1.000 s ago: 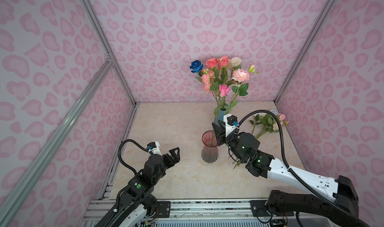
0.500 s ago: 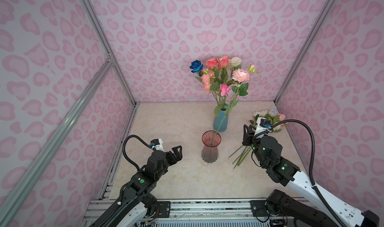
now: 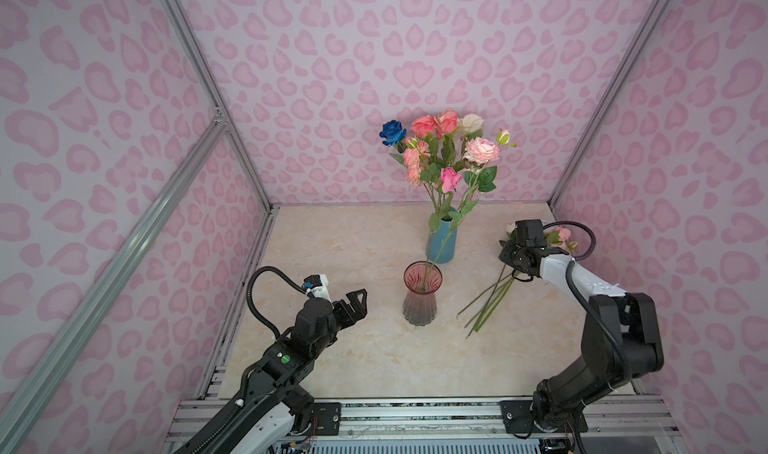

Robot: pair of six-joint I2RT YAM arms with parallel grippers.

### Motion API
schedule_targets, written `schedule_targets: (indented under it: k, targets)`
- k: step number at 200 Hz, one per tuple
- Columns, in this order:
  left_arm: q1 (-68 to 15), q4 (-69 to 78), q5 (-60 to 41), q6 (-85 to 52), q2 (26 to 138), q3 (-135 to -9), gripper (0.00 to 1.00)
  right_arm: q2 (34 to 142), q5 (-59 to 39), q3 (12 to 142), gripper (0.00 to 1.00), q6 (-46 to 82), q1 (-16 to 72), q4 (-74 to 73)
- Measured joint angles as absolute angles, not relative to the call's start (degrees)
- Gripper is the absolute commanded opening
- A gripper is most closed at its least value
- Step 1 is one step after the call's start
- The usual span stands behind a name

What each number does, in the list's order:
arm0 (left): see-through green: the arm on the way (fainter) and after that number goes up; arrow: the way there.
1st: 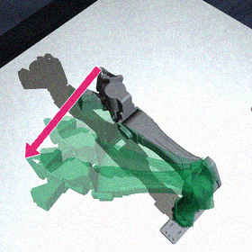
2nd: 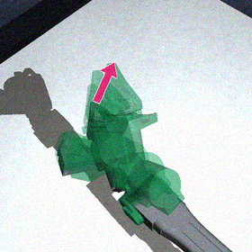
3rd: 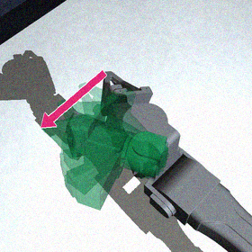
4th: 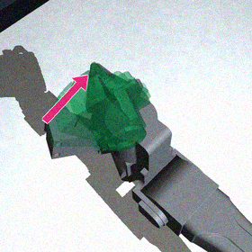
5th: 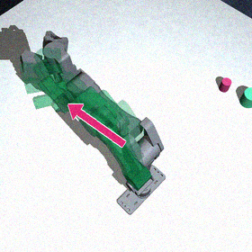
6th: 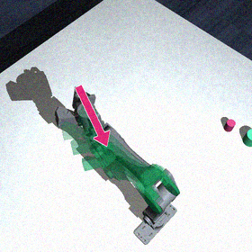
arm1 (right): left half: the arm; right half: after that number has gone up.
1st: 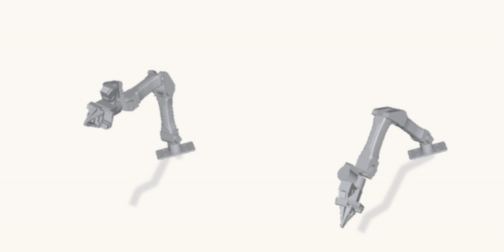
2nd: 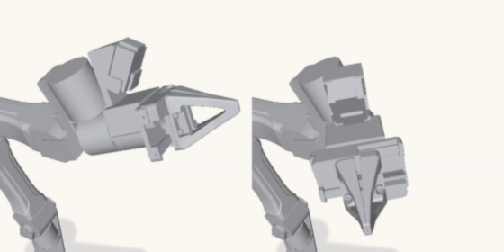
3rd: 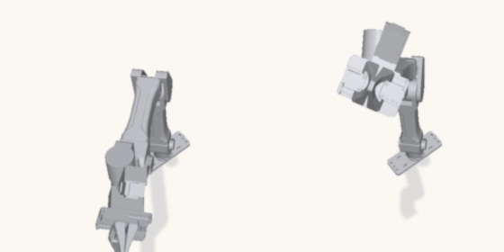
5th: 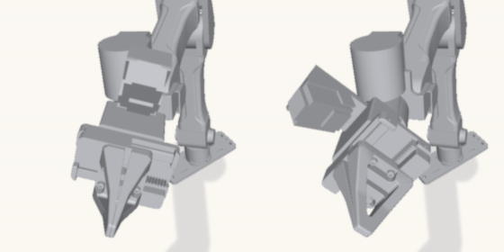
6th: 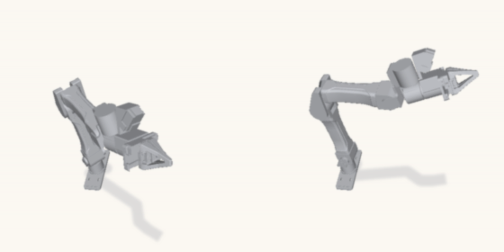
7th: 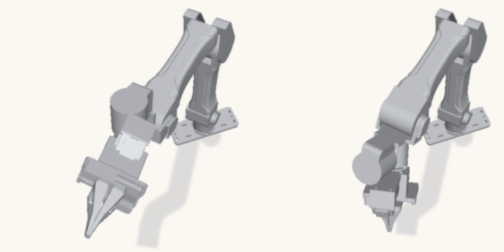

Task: Arrange the flowers into the vase
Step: 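Release the rose and move the right gripper back to the flower bunch, then grasp a white rose stem from the bunch with the right gripper and lift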

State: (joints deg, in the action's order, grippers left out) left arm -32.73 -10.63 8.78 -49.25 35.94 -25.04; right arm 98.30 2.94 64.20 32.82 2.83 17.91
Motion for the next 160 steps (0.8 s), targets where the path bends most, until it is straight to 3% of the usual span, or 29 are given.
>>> schedule_targets:
  k: [44,106,160]
  targets:
    - [-32.7,-10.7,8.9,-49.2,34.3,-24.8,0.98,108.2,3.5,69.9,0.44,33.0,2.5,20.4]
    - [-32.7,-10.7,9.0,-47.9,38.4,-25.7,0.98,115.0,3.0,75.0,0.07,30.8,1.6,21.2]
    - [-32.6,-10.4,9.0,-46.9,40.0,-27.1,0.98,110.2,-5.4,72.3,0.00,31.1,3.2,16.0]
